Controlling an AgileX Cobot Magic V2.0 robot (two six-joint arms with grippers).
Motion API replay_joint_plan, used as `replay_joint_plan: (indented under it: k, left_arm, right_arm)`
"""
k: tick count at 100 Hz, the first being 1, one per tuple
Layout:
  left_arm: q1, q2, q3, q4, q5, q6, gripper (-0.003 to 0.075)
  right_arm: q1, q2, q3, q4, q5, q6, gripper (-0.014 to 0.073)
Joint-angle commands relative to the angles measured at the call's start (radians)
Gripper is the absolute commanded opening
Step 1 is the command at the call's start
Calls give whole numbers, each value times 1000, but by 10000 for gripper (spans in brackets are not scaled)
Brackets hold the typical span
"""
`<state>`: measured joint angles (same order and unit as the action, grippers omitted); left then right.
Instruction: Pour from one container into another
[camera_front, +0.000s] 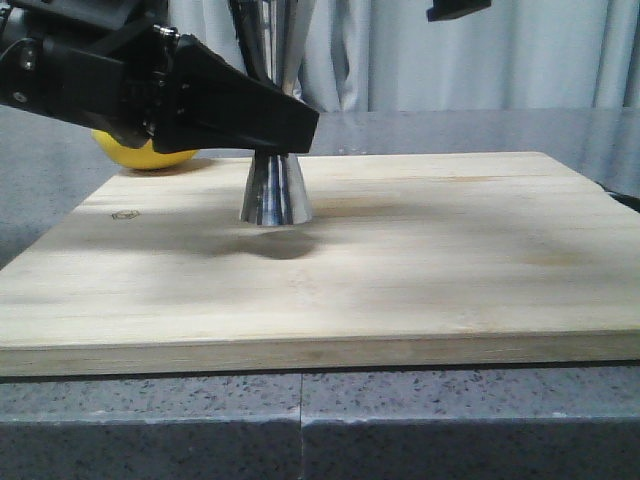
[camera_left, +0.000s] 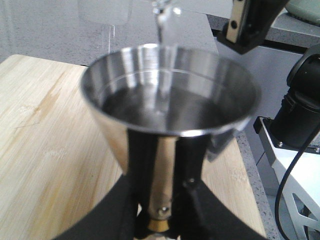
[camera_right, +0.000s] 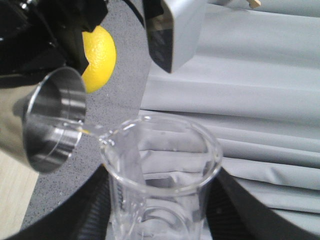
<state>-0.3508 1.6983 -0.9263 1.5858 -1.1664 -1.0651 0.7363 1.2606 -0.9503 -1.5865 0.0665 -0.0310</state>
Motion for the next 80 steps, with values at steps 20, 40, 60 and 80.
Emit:
replay_joint_plan:
  k: [20, 40, 60, 80]
  left_arm:
    - [-9, -47, -27, -47, -64, -6, -2]
    - [-9, -47, -27, -47, -64, -6, -2]
    - [-9, -47, -27, -47, -64, -6, -2]
    - [-9, -47, -27, -47, -64, -6, -2]
  right_arm:
    - [1, -35, -38, -65, 7, -3, 142]
    - [1, -35, -38, -102, 8, -3, 142]
    - [1, -35, -38, -117, 8, -3, 142]
    - [1, -35, -38, -125, 9, -3, 142]
